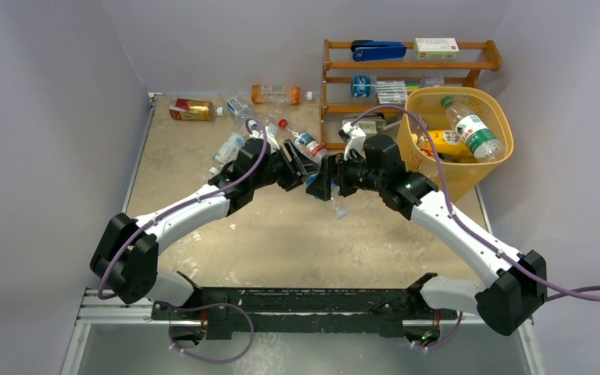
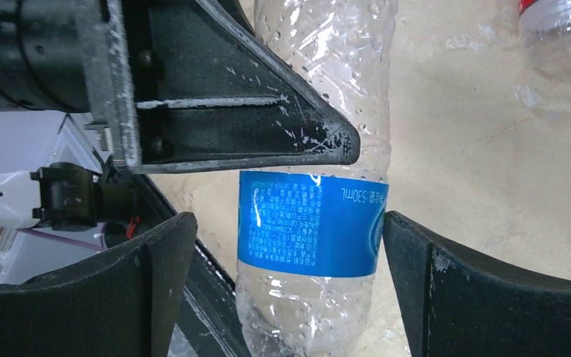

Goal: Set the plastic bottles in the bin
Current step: Pick up the plastic bottle at the center of the board, then place the plastic bottle in the trash bin.

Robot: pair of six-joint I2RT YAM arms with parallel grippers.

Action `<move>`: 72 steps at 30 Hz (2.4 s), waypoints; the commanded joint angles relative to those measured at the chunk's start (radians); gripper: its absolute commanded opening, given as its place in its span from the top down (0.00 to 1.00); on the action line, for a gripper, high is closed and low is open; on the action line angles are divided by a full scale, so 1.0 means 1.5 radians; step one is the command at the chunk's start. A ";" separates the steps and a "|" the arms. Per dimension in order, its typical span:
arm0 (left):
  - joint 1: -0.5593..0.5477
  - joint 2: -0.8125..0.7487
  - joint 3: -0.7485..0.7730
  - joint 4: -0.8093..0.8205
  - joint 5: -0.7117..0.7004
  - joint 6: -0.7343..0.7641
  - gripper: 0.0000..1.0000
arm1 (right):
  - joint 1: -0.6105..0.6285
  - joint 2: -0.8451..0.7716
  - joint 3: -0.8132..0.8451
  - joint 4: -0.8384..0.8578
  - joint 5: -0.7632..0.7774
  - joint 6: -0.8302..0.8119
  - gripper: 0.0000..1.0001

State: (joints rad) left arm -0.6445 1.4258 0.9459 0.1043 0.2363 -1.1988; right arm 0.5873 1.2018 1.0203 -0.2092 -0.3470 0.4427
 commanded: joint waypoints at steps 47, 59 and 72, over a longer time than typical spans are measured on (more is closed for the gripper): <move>0.047 -0.182 0.026 -0.074 -0.038 0.046 0.18 | -0.386 0.091 0.547 -0.427 0.187 -0.182 0.55; 0.082 -0.223 -0.011 -0.072 0.000 0.047 0.17 | -0.406 0.128 0.574 -0.475 0.225 -0.185 0.31; 0.085 -0.185 0.035 -0.102 0.015 0.073 0.16 | -0.407 0.126 0.694 -0.526 0.256 -0.163 0.19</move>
State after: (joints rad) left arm -0.5236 1.1305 0.9360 -0.0452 0.2390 -1.1347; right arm -0.0200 1.4025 1.9556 -0.9833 0.0177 0.1875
